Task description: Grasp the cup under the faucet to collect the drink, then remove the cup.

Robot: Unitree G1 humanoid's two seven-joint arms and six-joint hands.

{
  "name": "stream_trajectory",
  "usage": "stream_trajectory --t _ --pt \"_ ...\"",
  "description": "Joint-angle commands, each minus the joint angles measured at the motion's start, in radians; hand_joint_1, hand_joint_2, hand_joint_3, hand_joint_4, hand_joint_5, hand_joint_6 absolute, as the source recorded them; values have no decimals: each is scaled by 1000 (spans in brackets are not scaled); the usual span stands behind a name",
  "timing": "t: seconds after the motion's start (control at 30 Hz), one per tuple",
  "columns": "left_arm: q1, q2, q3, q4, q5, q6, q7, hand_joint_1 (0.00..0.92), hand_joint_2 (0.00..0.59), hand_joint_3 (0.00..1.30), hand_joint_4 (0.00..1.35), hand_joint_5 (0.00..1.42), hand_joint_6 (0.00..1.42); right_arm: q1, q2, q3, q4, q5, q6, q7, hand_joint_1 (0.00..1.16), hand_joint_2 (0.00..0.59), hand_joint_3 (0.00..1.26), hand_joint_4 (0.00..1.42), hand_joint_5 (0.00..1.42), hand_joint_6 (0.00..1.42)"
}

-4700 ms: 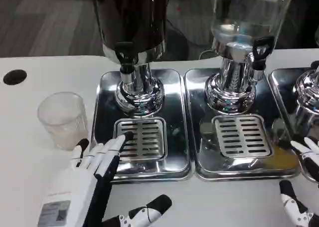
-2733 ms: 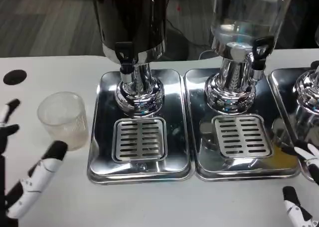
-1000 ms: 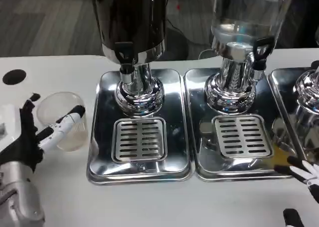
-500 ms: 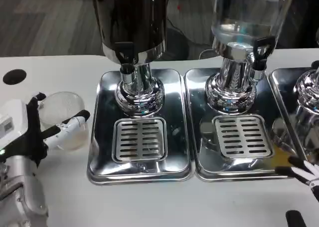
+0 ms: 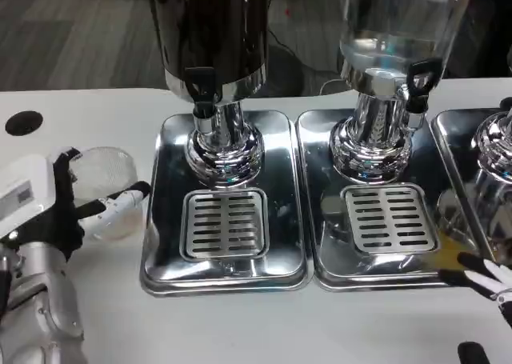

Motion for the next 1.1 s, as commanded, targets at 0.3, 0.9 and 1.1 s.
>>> stream_trajectory --t 0.3,0.9,1.1 --pt "-33 7 -26 55 10 12 -9 332 75 382 477 670 596 18 11 -18 23 45 -63 24 533 445 262 119 96 23" --pt "2 0 -13 6 14 -28 56 318 95 454 539 711 623 -12 24 -5 32 32 -51 56 540 444 255 120 97 25" --pt "28 -6 3 -45 14 -38 71 316 96 458 539 711 625 -19 31 10 22 25 -43 68 541 444 253 130 106 25"
